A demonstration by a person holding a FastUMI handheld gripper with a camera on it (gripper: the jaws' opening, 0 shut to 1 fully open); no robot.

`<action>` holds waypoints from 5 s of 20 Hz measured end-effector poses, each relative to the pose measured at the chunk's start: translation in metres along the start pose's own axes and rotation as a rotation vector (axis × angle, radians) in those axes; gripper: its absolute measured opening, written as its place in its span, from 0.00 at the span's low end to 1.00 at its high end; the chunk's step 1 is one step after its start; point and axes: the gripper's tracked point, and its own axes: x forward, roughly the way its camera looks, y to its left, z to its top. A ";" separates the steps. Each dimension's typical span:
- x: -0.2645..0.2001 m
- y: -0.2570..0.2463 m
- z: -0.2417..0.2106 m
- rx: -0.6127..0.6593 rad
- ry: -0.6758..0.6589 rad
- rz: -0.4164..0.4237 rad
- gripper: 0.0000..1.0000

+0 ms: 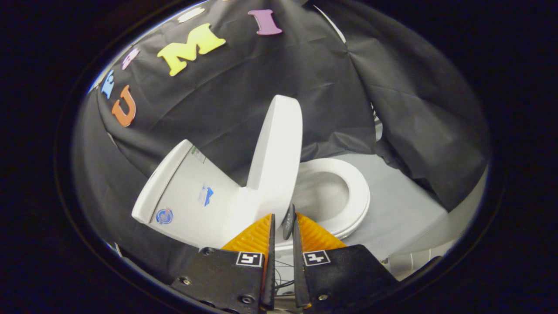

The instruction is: Open the toilet lid.

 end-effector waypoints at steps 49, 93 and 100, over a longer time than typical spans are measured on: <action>-0.012 0.212 -0.031 -0.483 -0.095 0.032 0.21; -0.031 0.259 -0.041 -0.634 -0.188 0.218 0.94; -0.057 0.222 -0.001 -0.609 -0.338 0.219 0.97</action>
